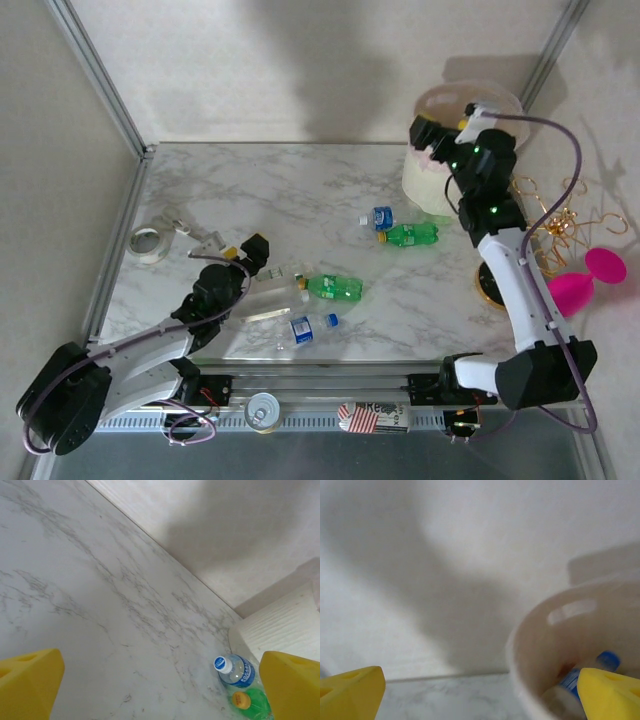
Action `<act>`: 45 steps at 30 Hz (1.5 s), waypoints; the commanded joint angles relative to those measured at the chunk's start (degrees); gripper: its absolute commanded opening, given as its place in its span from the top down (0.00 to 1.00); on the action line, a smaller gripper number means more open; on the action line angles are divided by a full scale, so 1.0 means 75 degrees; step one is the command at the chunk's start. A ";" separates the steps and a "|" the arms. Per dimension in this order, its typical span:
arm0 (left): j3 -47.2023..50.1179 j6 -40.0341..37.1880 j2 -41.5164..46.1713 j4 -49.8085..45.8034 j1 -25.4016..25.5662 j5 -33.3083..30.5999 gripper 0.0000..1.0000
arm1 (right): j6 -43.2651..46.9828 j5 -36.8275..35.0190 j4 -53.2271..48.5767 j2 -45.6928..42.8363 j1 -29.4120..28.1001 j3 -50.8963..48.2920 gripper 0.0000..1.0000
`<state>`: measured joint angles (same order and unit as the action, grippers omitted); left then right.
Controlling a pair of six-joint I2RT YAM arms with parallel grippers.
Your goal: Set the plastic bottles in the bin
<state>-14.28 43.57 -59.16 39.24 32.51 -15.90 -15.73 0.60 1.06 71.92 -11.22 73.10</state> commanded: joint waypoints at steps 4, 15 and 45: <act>-0.0599 0.0015 -0.0664 0.0446 -0.0116 0.0740 0.00 | 0.0160 0.0597 -0.0034 -0.0217 -0.0543 -0.1317 0.01; -0.0961 0.0115 -0.1392 0.0467 -0.0128 0.1333 0.00 | 0.0250 0.0242 -0.0253 0.0520 -0.0893 -0.2816 0.01; -0.1009 0.0095 -0.1393 0.0052 -0.0208 0.1137 0.00 | 0.0757 -0.1019 -0.1081 0.2824 -0.0884 -0.2474 0.01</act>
<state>-20.82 44.21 -69.49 39.94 31.66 -7.07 -9.54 -6.87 -5.21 93.76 -17.56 54.87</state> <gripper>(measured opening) 0.996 0.987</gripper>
